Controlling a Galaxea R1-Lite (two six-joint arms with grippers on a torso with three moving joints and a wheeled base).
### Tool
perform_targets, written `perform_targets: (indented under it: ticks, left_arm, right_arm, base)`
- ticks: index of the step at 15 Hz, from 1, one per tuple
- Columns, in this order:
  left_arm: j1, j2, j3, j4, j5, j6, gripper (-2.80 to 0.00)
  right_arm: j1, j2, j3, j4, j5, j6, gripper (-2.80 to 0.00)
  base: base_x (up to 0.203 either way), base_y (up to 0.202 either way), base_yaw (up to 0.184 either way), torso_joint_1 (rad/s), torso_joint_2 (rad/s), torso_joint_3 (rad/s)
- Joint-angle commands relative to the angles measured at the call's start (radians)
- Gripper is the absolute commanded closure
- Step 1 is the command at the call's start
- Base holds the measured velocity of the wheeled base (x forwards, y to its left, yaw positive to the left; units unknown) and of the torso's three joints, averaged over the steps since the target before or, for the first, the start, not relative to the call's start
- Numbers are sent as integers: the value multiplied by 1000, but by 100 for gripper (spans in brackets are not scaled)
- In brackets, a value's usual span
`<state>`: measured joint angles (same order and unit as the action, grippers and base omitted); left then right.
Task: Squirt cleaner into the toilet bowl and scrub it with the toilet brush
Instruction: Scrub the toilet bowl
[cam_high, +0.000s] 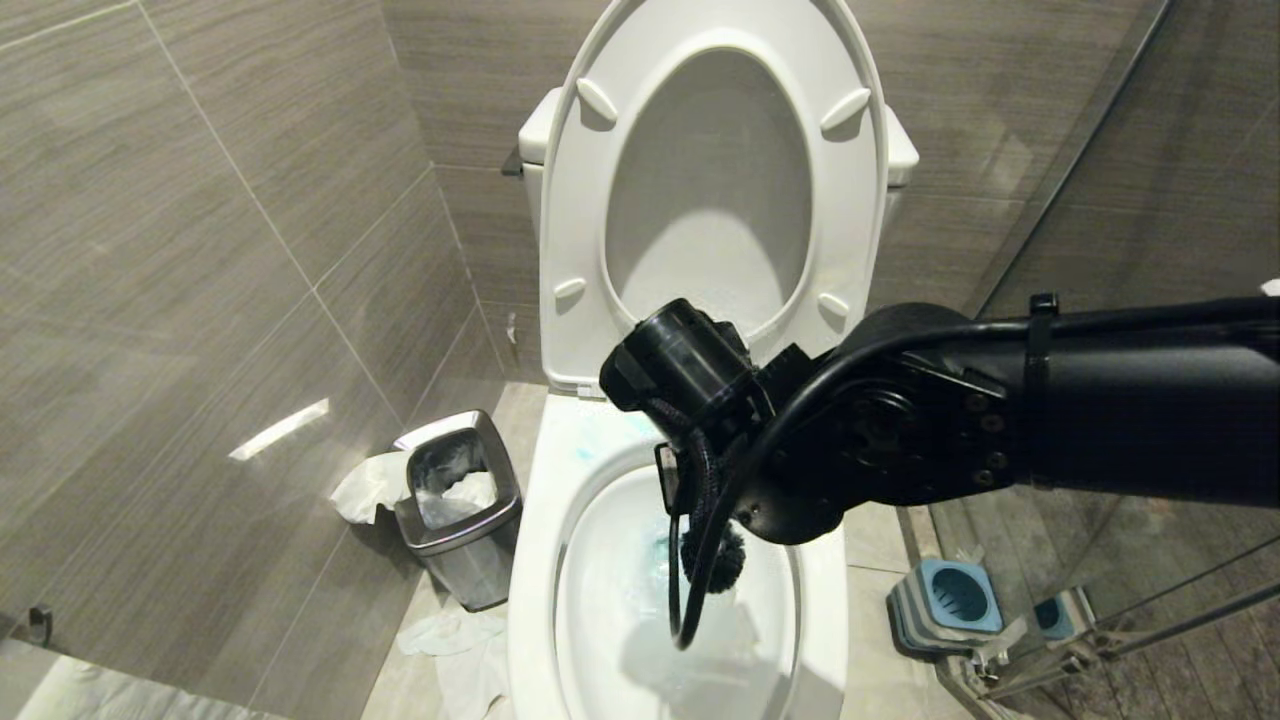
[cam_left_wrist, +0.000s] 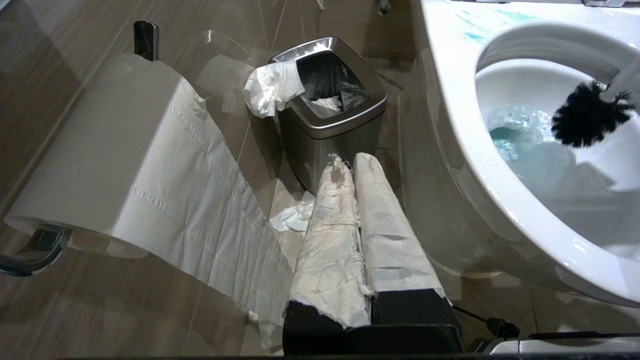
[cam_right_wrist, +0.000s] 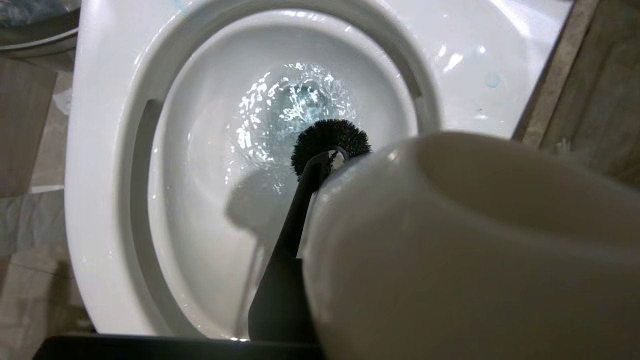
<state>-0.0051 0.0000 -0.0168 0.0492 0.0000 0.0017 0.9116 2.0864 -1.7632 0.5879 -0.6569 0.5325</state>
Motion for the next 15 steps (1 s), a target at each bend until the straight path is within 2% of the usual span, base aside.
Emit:
perform_targets:
  ticks: [1, 5, 9, 15]
  left_arm:
    - [1, 2, 0, 0, 0, 0, 0]
    - [1, 2, 0, -1, 0, 0, 0]
    - [1, 2, 0, 0, 0, 0, 0]
    - [1, 2, 0, 0, 0, 0, 0]
  right_arm:
    - [34, 14, 19, 4, 14, 45, 0]
    - [41, 51, 47, 0, 37, 113, 0]
    - [32, 112, 57, -50, 51, 142, 0]
    - [-58, 150, -25, -88, 46, 124, 0]
  base:
    - [0, 0, 0, 0, 0, 0]
    - [0, 0, 0, 0, 0, 0]
    - [0, 0, 0, 0, 0, 0]
    - [0, 0, 0, 0, 0, 0]
